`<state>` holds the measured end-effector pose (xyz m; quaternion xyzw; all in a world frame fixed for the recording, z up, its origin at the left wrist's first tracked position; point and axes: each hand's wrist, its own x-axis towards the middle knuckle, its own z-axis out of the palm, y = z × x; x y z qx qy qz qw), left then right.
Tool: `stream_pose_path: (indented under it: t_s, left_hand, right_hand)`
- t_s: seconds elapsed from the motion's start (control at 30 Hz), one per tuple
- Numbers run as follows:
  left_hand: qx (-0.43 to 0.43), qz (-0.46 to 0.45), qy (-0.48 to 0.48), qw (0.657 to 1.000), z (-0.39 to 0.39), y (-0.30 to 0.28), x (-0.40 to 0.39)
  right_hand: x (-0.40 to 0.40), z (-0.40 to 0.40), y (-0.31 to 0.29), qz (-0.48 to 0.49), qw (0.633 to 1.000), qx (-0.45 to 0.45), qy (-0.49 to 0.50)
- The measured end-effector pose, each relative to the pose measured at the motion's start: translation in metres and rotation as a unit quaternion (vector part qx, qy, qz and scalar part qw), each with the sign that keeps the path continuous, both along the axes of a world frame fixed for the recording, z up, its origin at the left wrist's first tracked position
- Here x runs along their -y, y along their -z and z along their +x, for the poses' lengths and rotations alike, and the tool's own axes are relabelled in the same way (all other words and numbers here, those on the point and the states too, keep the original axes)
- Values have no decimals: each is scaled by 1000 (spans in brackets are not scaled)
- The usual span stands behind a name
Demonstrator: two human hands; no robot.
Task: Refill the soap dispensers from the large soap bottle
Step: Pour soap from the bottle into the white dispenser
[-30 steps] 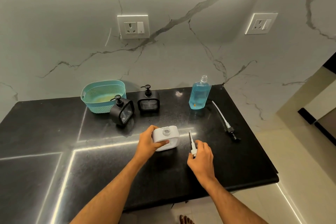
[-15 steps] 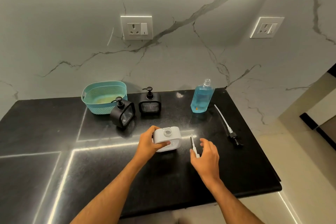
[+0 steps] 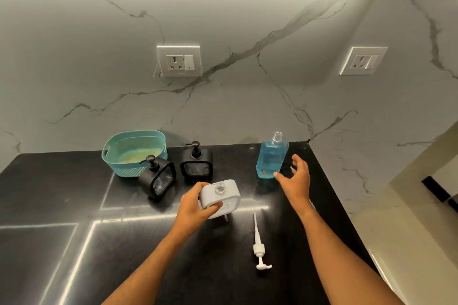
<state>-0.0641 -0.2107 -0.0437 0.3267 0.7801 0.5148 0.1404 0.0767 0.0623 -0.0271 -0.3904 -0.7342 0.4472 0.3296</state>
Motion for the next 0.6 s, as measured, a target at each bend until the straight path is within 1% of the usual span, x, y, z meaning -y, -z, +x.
stream_pose_path:
  t_s: [0.23, 0.47, 0.6]
  left_hand:
    - [-20, 3, -54, 998, -1, 7, -19]
    - [-16, 4, -109, 994, 9, 9, -33]
    - [-10, 2, -147, 989, 16, 12, -36]
  right_hand:
    - [-41, -26, 0, -30, 998, 13, -46]
    - [-60, -38, 5, -63, 989, -18, -135]
    - [-61, -39, 11, -64, 987, -36, -143]
